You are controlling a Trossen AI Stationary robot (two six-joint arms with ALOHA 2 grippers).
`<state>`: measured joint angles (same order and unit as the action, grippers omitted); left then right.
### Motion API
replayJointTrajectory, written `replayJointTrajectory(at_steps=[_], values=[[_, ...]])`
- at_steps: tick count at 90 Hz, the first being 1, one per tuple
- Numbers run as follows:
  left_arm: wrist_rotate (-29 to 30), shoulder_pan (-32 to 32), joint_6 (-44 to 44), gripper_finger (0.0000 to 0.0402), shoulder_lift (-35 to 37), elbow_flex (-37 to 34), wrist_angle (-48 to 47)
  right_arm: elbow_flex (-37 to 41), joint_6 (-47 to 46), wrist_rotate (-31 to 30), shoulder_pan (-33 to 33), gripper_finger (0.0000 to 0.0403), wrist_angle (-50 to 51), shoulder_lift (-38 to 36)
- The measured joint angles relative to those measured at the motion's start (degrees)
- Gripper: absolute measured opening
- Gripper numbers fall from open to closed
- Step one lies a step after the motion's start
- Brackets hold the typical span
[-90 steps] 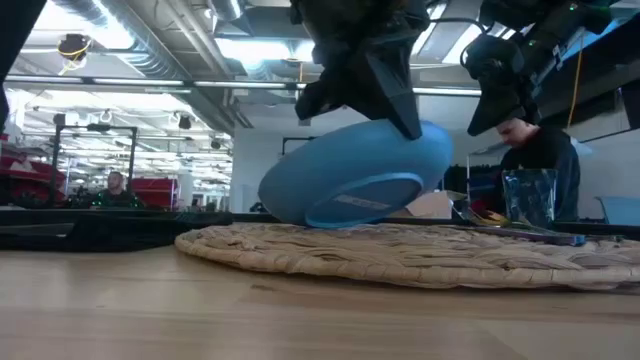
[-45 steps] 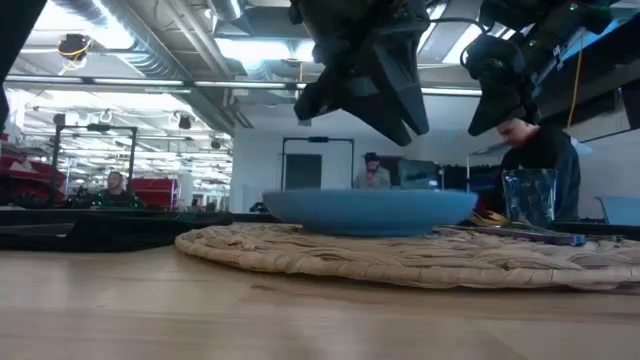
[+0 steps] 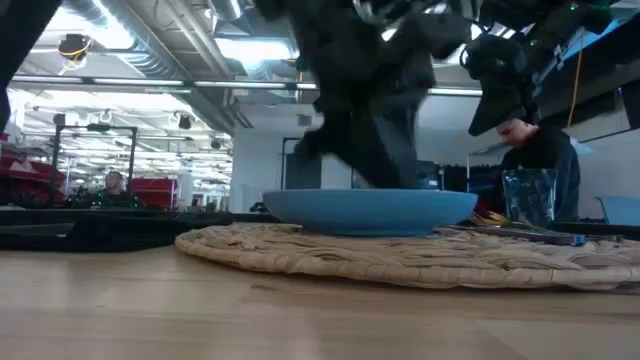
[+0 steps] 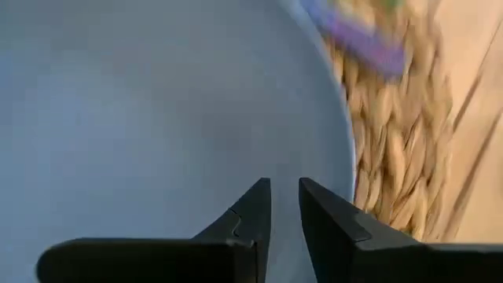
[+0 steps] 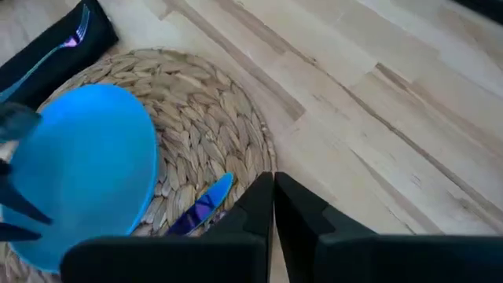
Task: Set table place
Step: Put the blue plate on top of the brown placemat
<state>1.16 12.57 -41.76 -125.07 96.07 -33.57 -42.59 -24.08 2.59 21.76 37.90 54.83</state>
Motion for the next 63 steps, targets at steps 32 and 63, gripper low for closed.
replayJointTrajectory(at_steps=[32, 63], values=[[-1.3, 0.4, -1.4, 0.0044, -0.9, 0.4, -0.1, 0.0, 0.3, 0.0, 0.0, 0.0000, 0.4, 0.0], [-1.5, -1.4, 1.1, 0.0044, -0.8, 5.4, -0.5, 0.0, 0.4, 0.0, 0.0, 0.0000, 0.5, 0.0]])
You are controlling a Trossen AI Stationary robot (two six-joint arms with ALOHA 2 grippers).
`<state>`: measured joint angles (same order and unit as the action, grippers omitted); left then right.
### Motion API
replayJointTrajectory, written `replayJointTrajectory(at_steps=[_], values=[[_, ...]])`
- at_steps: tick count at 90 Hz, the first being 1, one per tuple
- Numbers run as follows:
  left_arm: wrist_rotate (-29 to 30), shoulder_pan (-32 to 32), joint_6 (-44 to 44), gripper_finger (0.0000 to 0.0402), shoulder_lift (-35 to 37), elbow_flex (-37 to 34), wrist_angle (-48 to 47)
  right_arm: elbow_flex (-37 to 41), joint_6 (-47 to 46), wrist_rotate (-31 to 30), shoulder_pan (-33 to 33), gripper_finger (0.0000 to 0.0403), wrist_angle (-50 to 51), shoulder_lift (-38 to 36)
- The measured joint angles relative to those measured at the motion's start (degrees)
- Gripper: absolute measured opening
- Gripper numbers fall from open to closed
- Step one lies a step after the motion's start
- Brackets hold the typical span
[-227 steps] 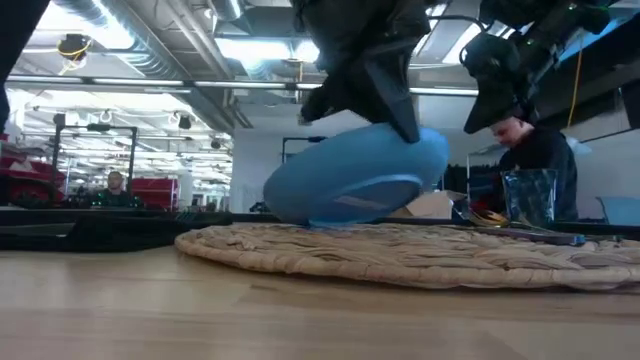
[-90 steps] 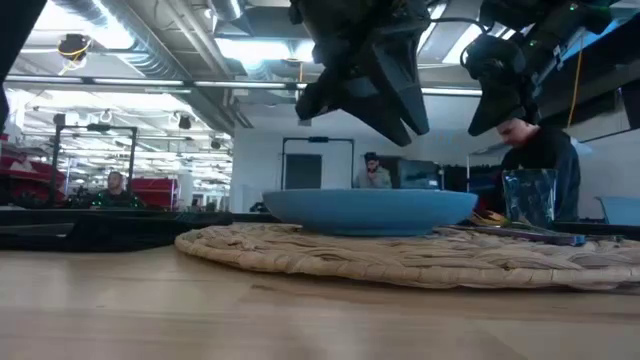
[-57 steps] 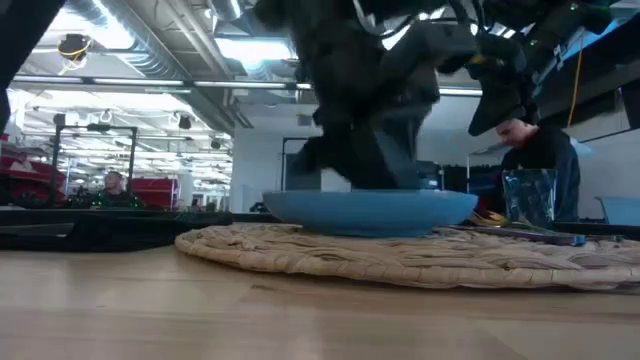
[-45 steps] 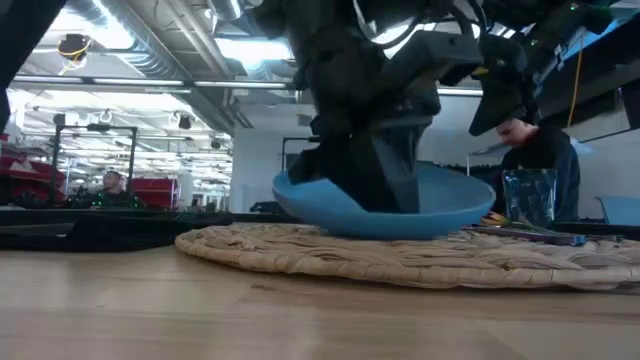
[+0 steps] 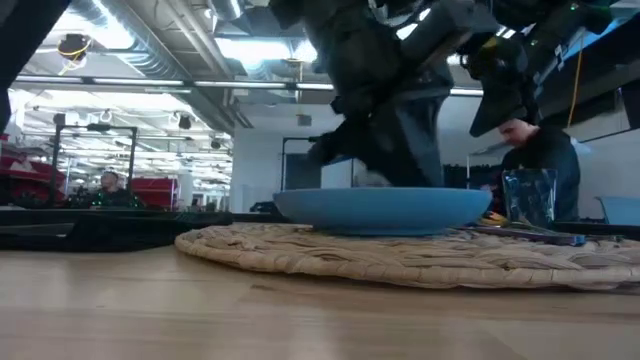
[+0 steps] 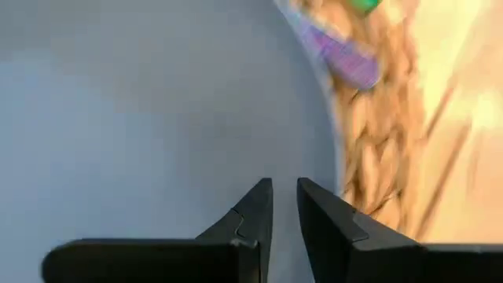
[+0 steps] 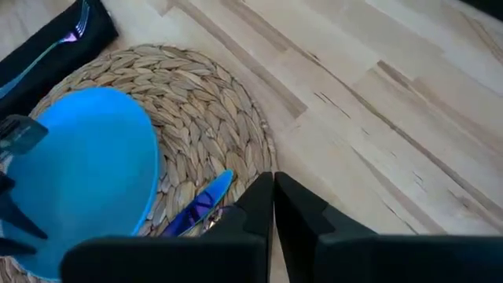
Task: Set table place
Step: Put the blue plate on top of the brown placemat, then put the blue cup on the top right of the brown placemat
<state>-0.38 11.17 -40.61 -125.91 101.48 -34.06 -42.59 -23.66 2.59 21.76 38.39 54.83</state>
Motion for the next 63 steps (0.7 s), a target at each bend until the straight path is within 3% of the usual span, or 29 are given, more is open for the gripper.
replayJointTrajectory(at_steps=[25, 63], values=[[0.2, -2.1, 3.8, 0.0044, 0.0, 4.2, -6.3, -2.1, -0.1, -1.5, 0.0, 0.0001, 0.8, 0.2], [0.7, -5.0, 9.2, 0.0044, 4.3, 7.7, -11.7, -9.6, 7.3, -15.2, 0.0, 0.0043, 16.2, 0.5]])
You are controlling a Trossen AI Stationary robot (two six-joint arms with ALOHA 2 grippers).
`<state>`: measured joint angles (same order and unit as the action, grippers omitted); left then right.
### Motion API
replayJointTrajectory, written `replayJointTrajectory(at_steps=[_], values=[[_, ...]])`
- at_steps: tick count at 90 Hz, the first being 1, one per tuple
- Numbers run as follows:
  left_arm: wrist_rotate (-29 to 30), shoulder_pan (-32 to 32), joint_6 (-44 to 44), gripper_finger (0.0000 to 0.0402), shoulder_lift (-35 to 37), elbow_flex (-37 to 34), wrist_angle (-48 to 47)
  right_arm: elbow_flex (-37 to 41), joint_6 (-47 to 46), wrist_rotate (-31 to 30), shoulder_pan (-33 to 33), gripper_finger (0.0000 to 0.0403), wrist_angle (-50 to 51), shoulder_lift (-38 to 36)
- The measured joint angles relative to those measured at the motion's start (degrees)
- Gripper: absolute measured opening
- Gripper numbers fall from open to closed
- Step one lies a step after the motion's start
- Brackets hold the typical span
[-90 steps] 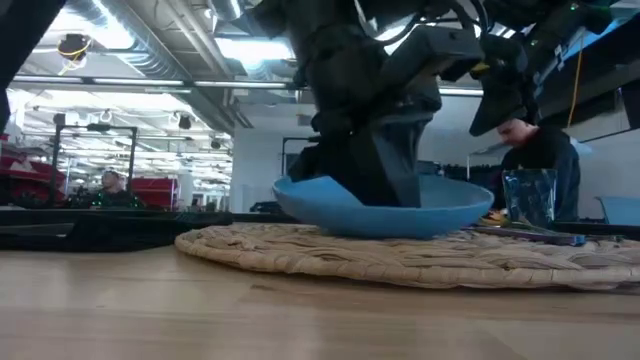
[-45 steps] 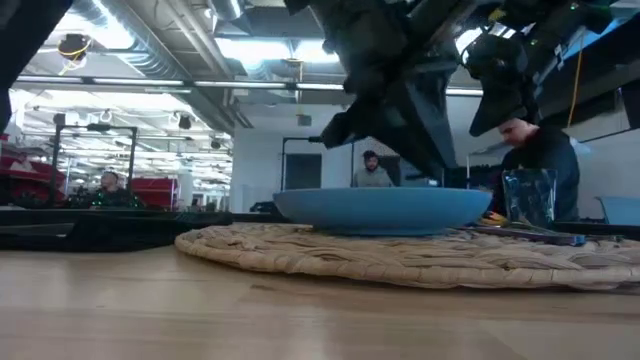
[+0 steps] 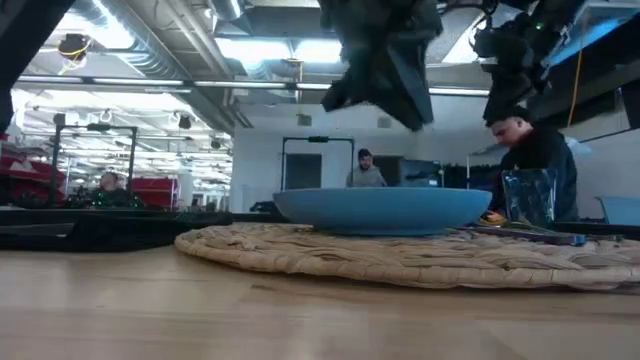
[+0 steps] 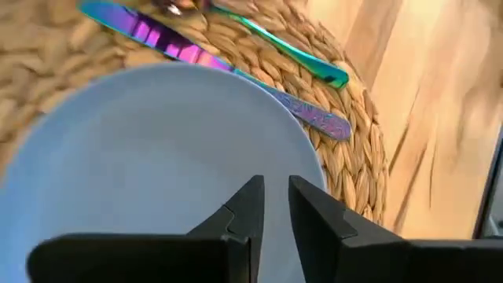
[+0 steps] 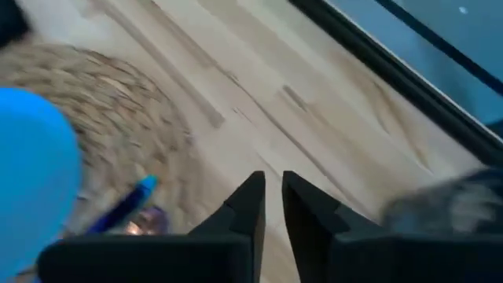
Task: Set table place
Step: Put the blue cup on the top right of the brown placemat
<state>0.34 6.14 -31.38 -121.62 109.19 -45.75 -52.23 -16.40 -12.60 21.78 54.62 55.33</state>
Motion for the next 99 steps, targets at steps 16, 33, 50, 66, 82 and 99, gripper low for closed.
replayJointTrajectory(at_steps=[16, 33, 50, 66, 82, 99], values=[[0.7, -0.8, 0.8, 0.0044, 3.1, 0.0, -0.2, 0.0, 0.2, -3.8, 0.0, 0.0051, 6.4, 0.0], [2.0, -1.3, 3.3, 0.0044, 5.9, 0.0, 0.1, 0.0, 2.8, -7.8, 3.5, 0.0051, 12.8, 1.0], [2.0, -1.5, 3.8, 0.0044, 7.0, 0.0, 0.3, 0.0, 8.1, -6.7, 10.1, 0.0051, 13.0, 3.8], [2.0, -1.3, 4.2, 0.0044, 7.3, 0.0, -0.3, 0.0, 12.5, -5.8, 16.5, 0.0079, 11.8, 7.9], [2.0, -0.8, 4.2, 0.0044, 7.4, 0.0, -0.4, 0.0, 15.8, -4.5, 20.8, 0.0138, 8.1, 11.4], [1.8, -0.8, 4.2, 0.0044, 7.4, 0.0, -0.7, 0.0, 19.0, -3.8, 23.9, 0.0168, 5.0, 14.7]])
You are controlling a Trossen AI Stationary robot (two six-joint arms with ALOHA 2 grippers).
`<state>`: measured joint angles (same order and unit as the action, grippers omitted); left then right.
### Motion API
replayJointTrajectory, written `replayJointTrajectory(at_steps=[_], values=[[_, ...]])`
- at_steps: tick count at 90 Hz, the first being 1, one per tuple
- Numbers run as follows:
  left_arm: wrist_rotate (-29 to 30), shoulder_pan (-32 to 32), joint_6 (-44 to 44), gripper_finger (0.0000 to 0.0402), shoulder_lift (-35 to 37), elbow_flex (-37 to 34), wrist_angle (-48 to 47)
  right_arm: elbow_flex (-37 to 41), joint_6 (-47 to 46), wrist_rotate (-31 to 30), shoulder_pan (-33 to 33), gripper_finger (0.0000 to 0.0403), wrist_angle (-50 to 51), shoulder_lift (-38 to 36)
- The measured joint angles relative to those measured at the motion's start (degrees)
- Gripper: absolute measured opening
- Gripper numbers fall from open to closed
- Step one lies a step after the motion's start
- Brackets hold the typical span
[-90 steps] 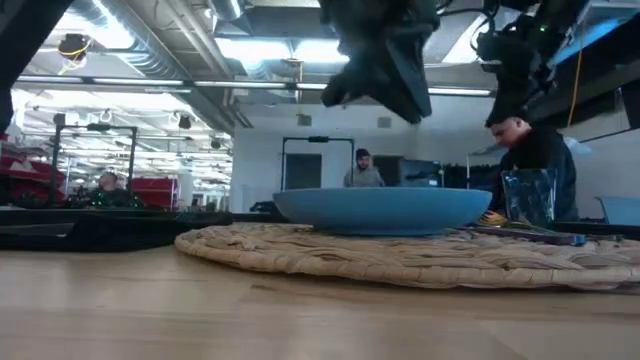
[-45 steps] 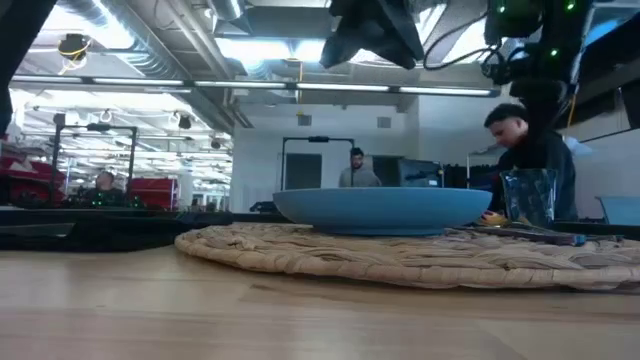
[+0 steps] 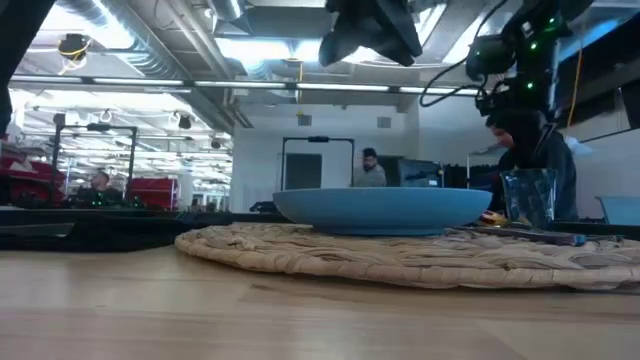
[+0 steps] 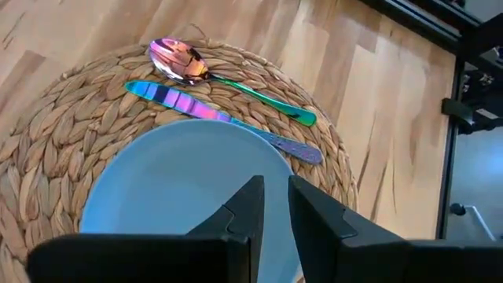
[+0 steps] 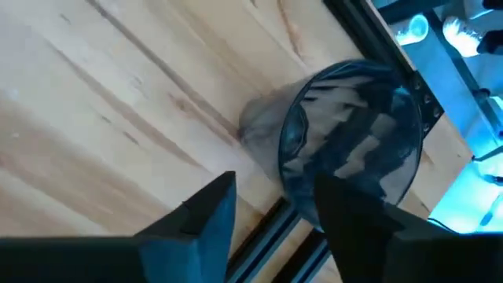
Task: Set table place
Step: Put the blue cup on the top right of the brown placemat
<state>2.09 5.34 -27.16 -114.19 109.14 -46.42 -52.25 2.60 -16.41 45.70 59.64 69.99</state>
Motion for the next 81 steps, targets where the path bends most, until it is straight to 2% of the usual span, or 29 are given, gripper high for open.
replayJointTrajectory(at_steps=[37, 52, 70, 81], values=[[-0.2, 0.3, 0.2, 0.0044, 0.0, 0.0, -1.7, 0.0, 3.7, 1.2, 3.2, 0.0170, -2.2, 6.1], [0.0, 0.3, -0.2, 0.0044, 0.3, 0.0, -3.3, 0.0, 3.6, 7.2, 3.2, 0.0170, -3.1, 8.1], [4.0, 0.3, -0.5, 0.0044, 3.1, -0.1, -5.6, 0.0, 2.9, 10.2, 3.1, 0.0167, -3.1, 9.5], [6.1, 0.2, 0.4, 0.0044, 5.5, -0.1, -5.9, 0.0, 2.2, 10.5, 3.0, 0.0142, -3.1, 9.4]])
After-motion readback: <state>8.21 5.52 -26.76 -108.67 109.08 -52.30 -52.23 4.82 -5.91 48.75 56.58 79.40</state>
